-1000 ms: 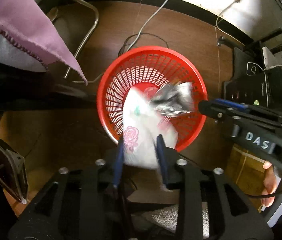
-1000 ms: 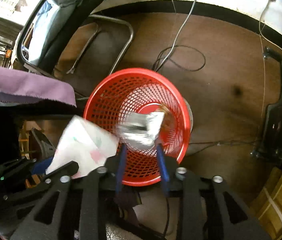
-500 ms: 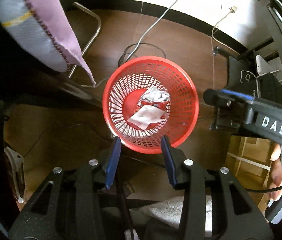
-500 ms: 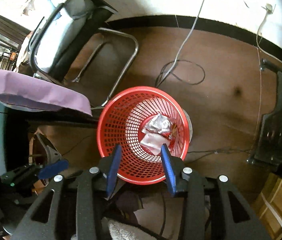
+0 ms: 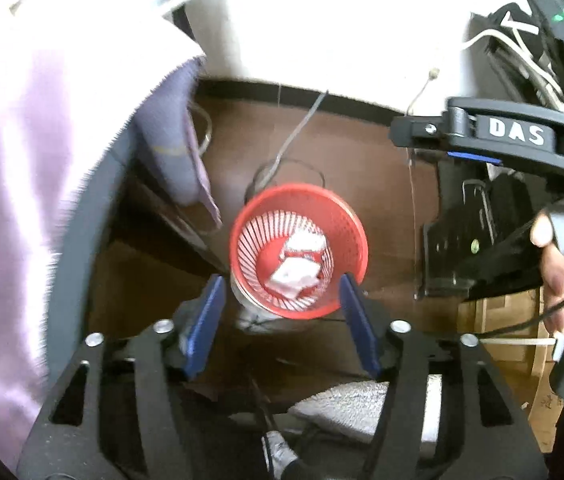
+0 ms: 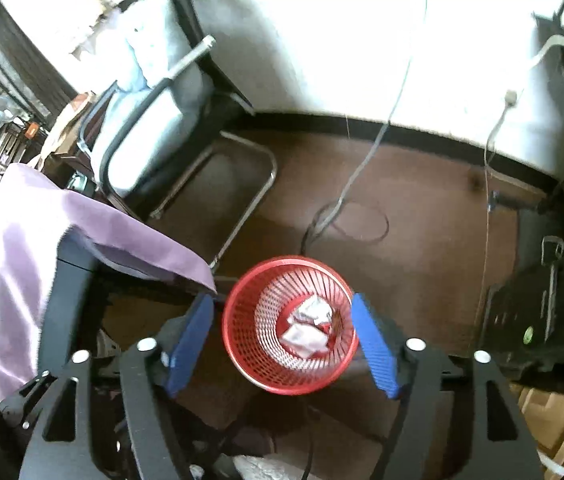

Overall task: Collect trash
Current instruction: 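Move both tools back over the table toward the blue face mask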

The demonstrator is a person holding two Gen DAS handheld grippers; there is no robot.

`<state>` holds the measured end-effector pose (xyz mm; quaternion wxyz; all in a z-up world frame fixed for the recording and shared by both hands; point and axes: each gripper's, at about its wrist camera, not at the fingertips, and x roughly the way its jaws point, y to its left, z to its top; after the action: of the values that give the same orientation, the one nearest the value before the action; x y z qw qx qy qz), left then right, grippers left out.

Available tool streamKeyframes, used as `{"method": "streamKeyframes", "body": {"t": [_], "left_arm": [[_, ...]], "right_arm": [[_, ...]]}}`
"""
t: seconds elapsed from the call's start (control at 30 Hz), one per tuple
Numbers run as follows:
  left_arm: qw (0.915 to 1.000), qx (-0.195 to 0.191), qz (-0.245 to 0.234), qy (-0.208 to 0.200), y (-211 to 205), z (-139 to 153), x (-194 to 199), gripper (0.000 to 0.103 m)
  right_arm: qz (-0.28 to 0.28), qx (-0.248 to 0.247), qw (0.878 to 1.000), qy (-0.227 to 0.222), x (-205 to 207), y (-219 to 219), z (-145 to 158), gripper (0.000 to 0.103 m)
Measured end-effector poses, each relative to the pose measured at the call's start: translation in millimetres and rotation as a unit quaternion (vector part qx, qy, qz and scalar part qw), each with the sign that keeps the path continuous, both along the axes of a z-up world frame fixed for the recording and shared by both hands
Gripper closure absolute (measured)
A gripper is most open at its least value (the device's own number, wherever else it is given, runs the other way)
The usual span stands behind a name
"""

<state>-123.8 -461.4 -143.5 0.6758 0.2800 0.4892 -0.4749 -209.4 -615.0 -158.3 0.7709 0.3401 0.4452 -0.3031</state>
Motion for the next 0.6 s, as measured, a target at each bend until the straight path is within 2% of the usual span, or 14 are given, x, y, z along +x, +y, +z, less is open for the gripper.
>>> {"method": "streamKeyframes", "body": {"t": [0.23, 0.37, 0.43, 0.6], "left_arm": [[0.9968, -0.075, 0.015, -0.025, 50.8, 68.6, 3.6, 0.036], [0.9914, -0.118, 0.05, -0.03, 88.2, 109.1, 18.4, 0.034], [0.9874, -0.132, 0.077, -0.041, 111.4, 129.7, 31.5, 0.028], [0.9728, -0.16, 0.148, -0.079, 170.2, 166.9, 65.5, 0.024]], "right_arm": [[0.031, -0.053, 0.998, -0.035, 23.9, 32.1, 61.9, 0.018], [0.049, -0.069, 0.995, -0.057, 37.9, 51.7, 90.4, 0.016], [0.066, -0.074, 0.993, -0.067, 48.1, 67.4, 102.1, 0.015], [0.134, -0.09, 0.983, -0.086, 87.7, 119.0, 131.4, 0.014]]}}
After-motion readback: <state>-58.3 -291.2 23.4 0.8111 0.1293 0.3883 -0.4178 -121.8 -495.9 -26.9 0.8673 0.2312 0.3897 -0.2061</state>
